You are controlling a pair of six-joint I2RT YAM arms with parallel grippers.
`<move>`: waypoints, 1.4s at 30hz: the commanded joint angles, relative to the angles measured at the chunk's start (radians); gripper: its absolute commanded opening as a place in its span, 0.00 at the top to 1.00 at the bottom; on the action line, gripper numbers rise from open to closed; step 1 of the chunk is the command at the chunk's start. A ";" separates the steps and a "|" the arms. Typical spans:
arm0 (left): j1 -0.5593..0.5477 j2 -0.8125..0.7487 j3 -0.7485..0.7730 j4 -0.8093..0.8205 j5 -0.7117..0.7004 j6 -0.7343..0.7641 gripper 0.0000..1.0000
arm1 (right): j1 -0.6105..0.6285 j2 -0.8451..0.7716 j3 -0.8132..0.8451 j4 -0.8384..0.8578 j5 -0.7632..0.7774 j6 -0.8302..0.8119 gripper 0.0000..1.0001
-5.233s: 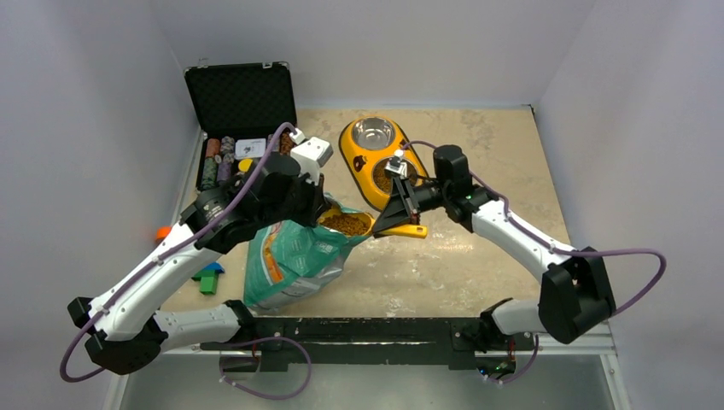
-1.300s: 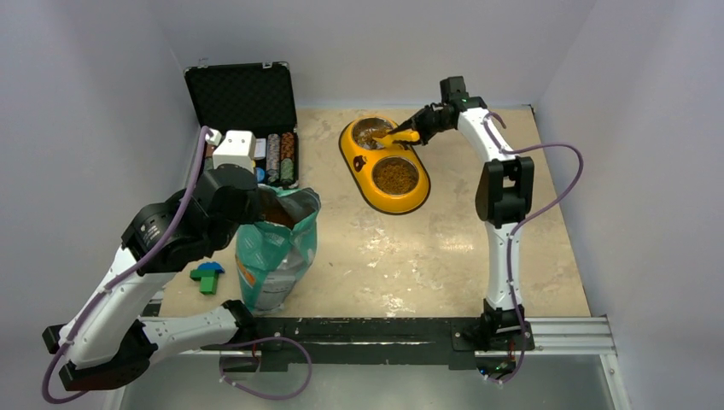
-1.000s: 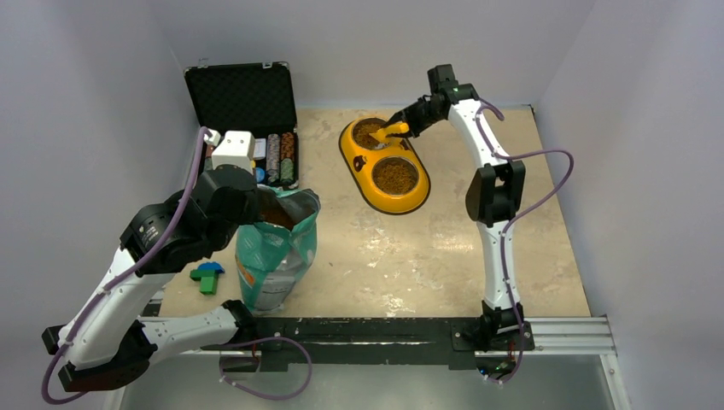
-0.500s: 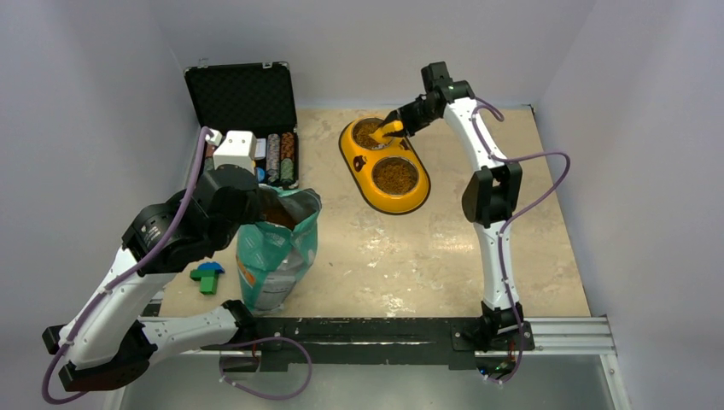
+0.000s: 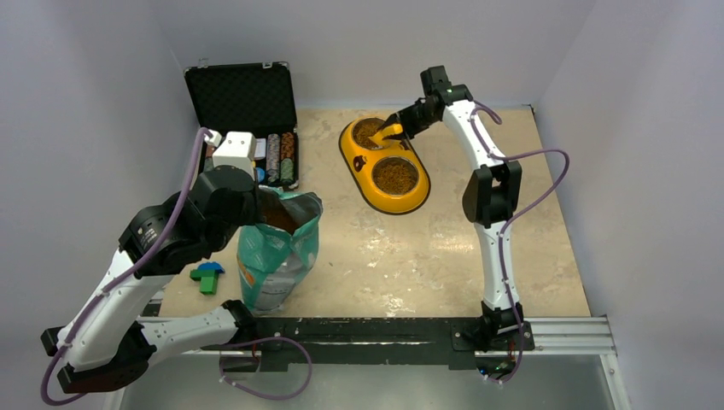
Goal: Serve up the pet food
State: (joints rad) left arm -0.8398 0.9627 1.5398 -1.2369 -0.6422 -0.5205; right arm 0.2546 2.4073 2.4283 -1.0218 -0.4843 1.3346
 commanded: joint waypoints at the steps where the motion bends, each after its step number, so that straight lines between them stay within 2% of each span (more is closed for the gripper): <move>1: 0.001 -0.036 0.021 0.152 0.001 -0.015 1.00 | -0.007 -0.079 -0.013 0.030 -0.014 -0.025 1.00; 4: 0.001 -0.035 0.021 0.154 0.016 -0.022 1.00 | -0.012 -0.087 -0.030 0.040 -0.020 -0.040 1.00; 6: 0.000 -0.036 0.021 0.155 0.028 -0.024 1.00 | -0.012 -0.112 -0.078 0.104 -0.039 -0.062 1.00; 12: 0.001 -0.054 -0.001 0.171 0.054 -0.030 1.00 | -0.015 -0.331 -0.331 0.558 -0.070 -0.256 1.00; 15: 0.000 -0.057 -0.005 0.175 0.064 -0.027 1.00 | -0.020 -0.459 -0.508 0.704 -0.054 -0.352 1.00; 18: 0.001 -0.058 -0.011 0.180 0.075 -0.027 1.00 | -0.032 -0.573 -0.722 0.847 -0.068 -0.369 1.00; 22: 0.001 -0.059 -0.015 0.189 0.089 -0.020 1.00 | -0.040 -0.747 -1.035 1.170 -0.125 -0.380 1.00; 24: 0.001 -0.059 -0.016 0.190 0.091 -0.017 1.00 | -0.041 -0.850 -1.177 1.238 -0.096 -0.427 1.00; 26: 0.001 -0.059 -0.019 0.191 0.094 -0.014 1.00 | -0.044 -0.929 -1.253 1.200 0.003 -0.518 1.00; 27: 0.001 -0.059 -0.022 0.193 0.097 -0.012 1.00 | -0.044 -0.962 -1.265 1.081 0.103 -0.581 1.00; 29: 0.000 -0.058 -0.026 0.196 0.107 -0.012 1.00 | -0.030 -1.008 -1.254 0.807 0.413 -0.660 1.00; 31: 0.000 -0.054 -0.029 0.199 0.116 -0.011 1.00 | -0.028 -1.020 -1.241 0.569 0.735 -0.640 1.00; 34: 0.001 -0.050 -0.031 0.206 0.129 -0.009 1.00 | -0.032 -0.987 -1.251 0.414 1.033 -0.697 1.00; 36: 0.001 -0.045 -0.032 0.212 0.139 -0.006 1.00 | -0.034 -0.957 -1.274 0.414 1.092 -0.794 1.00; 38: 0.001 -0.038 -0.032 0.218 0.151 -0.003 1.00 | -0.041 -0.925 -1.307 0.458 1.045 -0.937 1.00; 42: 0.000 -0.026 -0.029 0.228 0.176 0.003 1.00 | -0.041 -0.849 -1.338 0.437 1.045 -1.024 1.00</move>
State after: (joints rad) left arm -0.8387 0.9436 1.4902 -1.1458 -0.5045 -0.5293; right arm 0.2092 1.5131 1.1213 -0.5331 0.4442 0.4828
